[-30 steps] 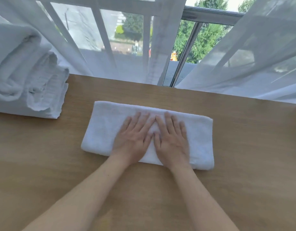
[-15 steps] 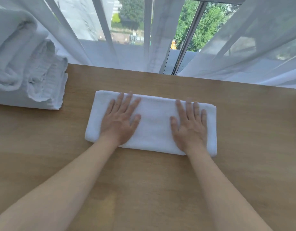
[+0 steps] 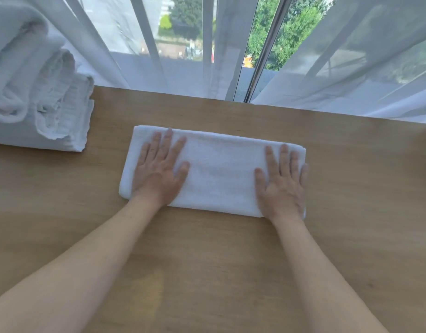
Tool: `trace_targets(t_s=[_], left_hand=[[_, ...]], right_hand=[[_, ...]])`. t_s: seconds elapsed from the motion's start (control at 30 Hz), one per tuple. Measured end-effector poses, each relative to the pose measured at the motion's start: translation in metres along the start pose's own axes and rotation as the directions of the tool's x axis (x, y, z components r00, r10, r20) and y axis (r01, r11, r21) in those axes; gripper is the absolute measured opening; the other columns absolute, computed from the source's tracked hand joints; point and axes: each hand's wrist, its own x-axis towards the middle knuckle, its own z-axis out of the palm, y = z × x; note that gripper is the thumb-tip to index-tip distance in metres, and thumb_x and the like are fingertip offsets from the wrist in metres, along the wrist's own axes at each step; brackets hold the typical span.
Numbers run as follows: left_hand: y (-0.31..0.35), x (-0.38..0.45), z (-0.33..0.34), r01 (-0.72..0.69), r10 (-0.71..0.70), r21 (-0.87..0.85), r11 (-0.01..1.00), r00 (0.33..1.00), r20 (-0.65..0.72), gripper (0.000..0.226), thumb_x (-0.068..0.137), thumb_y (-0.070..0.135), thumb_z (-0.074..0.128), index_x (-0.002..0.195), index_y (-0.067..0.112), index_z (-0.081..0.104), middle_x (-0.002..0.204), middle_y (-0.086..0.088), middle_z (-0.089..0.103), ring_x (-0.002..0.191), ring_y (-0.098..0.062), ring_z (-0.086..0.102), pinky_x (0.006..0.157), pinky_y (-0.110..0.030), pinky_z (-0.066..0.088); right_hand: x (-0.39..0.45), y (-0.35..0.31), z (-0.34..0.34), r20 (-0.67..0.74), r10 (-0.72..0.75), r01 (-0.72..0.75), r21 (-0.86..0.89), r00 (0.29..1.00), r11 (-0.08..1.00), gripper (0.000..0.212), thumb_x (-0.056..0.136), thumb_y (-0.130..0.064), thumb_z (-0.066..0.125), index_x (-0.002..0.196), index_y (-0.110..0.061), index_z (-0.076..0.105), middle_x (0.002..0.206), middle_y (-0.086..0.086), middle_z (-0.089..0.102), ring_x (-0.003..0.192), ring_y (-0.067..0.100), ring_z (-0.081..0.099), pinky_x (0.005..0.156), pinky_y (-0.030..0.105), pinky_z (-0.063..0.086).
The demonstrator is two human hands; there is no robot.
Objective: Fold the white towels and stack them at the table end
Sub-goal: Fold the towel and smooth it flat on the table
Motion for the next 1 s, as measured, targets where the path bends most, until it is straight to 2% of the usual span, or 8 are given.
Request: trace_targets(t_s=[0.17,0.33,0.47,0.63,0.73,0.87,0.93,1.0], left_hand=[[-0.042,-0.004,-0.015,0.234,-0.238,-0.230,0.945,0.971,0.012,0.065,0.104,0.054,0.026,0.161,0.030,0.008,0.170,0.002,0.006,0.155,-0.020,0.003,0.124,-0.044,0.007],[-0.034,-0.011,-0.029,0.338,-0.388,-0.412,0.846,0.921,-0.041,0.071,0.099,0.037,0.055,0.158,0.014,0.022,0.148,-0.012,0.046,0.132,-0.038,0.039,0.105,-0.048,0.036],[-0.020,0.001,-0.039,0.477,-0.558,-0.636,0.606,0.825,0.086,0.077,0.094,0.046,0.065,0.153,0.011,0.030,0.148,-0.007,0.048,0.121,-0.026,0.051,0.091,-0.032,0.038],[-0.018,0.011,-0.049,0.585,-0.625,-0.681,0.441,0.745,0.235,0.074,0.081,0.063,0.071,0.128,0.011,0.050,0.106,0.002,0.060,0.095,-0.020,0.055,0.069,-0.031,0.039],[-0.024,0.007,-0.066,0.507,-0.561,-0.735,0.451,0.801,0.208,0.056,0.080,0.063,0.073,0.107,0.015,0.061,0.094,0.005,0.065,0.097,-0.025,0.064,0.065,-0.031,0.044],[-0.041,0.000,-0.121,0.251,-0.378,-0.728,0.638,0.926,-0.013,0.059,0.087,0.056,0.070,0.135,0.029,0.050,0.118,0.022,0.054,0.106,-0.005,0.052,0.087,-0.023,0.036],[-0.057,-0.005,-0.155,0.172,-0.315,-0.704,0.689,0.946,-0.078,0.050,0.089,0.060,0.062,0.133,0.042,0.047,0.109,0.033,0.052,0.100,0.000,0.052,0.082,-0.016,0.033],[-0.078,-0.014,-0.191,0.133,-0.306,-0.707,0.694,0.944,-0.124,0.042,0.086,0.065,0.058,0.122,0.044,0.055,0.102,0.029,0.060,0.096,-0.003,0.058,0.076,-0.018,0.036]], right_hand=[[-0.005,0.039,-0.014,0.023,0.209,-0.210,0.128,0.978,0.969,0.071,0.100,-0.060,0.016,0.161,-0.025,0.005,0.169,0.002,0.004,0.155,0.022,0.002,0.123,0.038,-0.005],[-0.010,0.020,-0.027,-0.044,0.352,-0.325,0.292,0.935,0.900,0.049,0.098,-0.040,0.051,0.133,-0.004,0.051,0.143,0.015,0.046,0.131,0.036,0.038,0.107,0.045,0.028],[0.004,0.009,-0.042,0.097,0.466,-0.453,0.473,0.879,0.756,0.045,0.093,-0.037,0.058,0.127,-0.008,0.051,0.129,0.016,0.046,0.119,0.039,0.046,0.098,0.046,0.038],[0.007,0.011,-0.050,0.142,0.412,-0.409,0.603,0.900,0.685,0.028,0.094,-0.032,0.056,0.116,-0.021,0.043,0.107,0.008,0.055,0.096,0.035,0.056,0.082,0.041,0.044],[0.005,0.011,-0.059,0.157,0.391,-0.390,0.665,0.907,0.637,0.024,0.097,-0.036,0.054,0.112,-0.026,0.037,0.102,0.004,0.059,0.091,0.033,0.057,0.079,0.041,0.044],[0.001,0.002,-0.086,0.228,0.322,-0.364,0.805,0.919,0.469,0.026,0.099,-0.037,0.056,0.118,-0.027,0.040,0.122,0.007,0.053,0.105,0.034,0.059,0.089,0.056,0.053],[-0.003,-0.011,-0.104,0.268,0.301,-0.373,0.846,0.915,0.381,0.025,0.100,-0.034,0.056,0.121,-0.029,0.043,0.125,0.008,0.053,0.099,0.036,0.063,0.075,0.062,0.058],[-0.006,-0.034,-0.122,0.243,0.260,-0.325,0.878,0.935,0.350,0.024,0.101,-0.030,0.056,0.123,-0.028,0.046,0.120,0.011,0.059,0.087,0.031,0.065,0.058,0.047,0.059]])
